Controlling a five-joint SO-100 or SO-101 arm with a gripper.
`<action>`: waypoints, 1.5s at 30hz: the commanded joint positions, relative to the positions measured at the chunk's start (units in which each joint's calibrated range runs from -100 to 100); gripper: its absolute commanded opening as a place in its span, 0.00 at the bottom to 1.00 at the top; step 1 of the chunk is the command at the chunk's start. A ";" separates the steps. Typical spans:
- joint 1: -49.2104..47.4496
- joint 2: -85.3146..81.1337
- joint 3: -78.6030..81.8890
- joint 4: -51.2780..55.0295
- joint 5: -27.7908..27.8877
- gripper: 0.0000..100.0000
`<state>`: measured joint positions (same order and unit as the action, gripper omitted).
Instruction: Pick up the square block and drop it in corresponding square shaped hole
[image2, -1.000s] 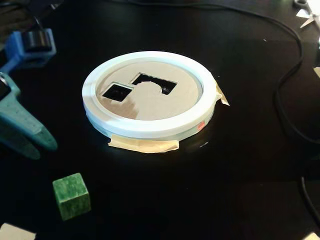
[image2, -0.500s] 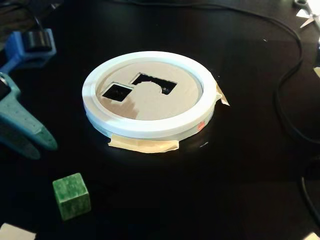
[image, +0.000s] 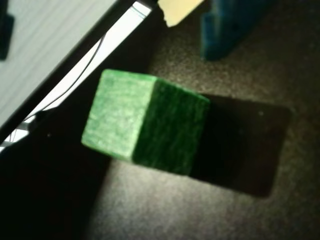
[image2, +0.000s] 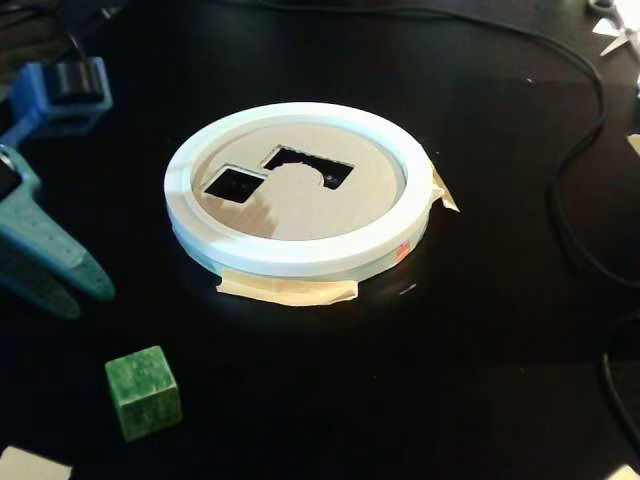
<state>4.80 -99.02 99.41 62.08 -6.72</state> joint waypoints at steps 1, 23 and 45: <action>1.07 -0.98 0.40 -1.01 0.20 0.63; 1.07 -0.98 0.40 -1.01 0.15 0.63; -0.55 0.36 -10.98 0.29 -0.29 0.64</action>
<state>4.90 -99.20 96.58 61.88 -6.72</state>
